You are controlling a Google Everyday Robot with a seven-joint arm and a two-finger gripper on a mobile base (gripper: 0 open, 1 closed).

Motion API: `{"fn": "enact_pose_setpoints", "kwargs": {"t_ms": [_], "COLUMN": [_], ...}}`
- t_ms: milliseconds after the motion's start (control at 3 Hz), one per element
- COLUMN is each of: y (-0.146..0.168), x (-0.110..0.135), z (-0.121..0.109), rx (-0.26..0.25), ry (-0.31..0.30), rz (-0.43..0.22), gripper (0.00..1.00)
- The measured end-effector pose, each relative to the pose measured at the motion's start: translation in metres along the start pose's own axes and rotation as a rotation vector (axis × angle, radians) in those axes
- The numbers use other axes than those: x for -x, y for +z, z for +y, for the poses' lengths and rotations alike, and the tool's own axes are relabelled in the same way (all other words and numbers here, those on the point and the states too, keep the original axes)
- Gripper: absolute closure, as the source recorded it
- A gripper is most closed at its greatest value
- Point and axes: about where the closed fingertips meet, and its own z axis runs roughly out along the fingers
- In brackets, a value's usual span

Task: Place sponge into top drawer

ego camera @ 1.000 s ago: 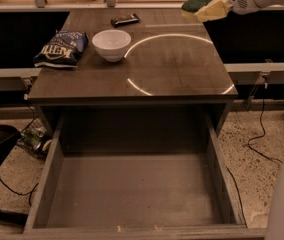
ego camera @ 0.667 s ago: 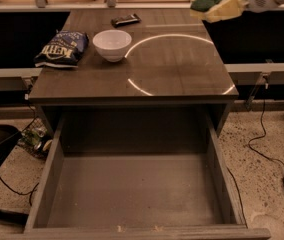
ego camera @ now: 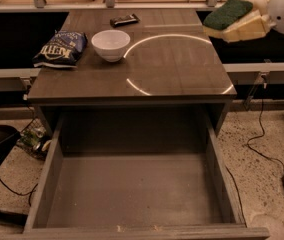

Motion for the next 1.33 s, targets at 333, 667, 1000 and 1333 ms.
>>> {"fn": "enact_pose_setpoints", "kwargs": {"t_ms": [333,667,1000,1333], "y": [-0.011,-0.009,-0.008,-0.008], "x": [-0.032,-0.072,-0.105,-0.105], "z": [0.064,0.118,0.161,0.161], "rx": [0.098,0.244,0.428,0.428], "ry": [-0.066,-0.096,-0.107,-0.107], "rz": [0.057,0.103,0.131,0.131], "gripper": [1.00,1.00,1.00,1.00]}}
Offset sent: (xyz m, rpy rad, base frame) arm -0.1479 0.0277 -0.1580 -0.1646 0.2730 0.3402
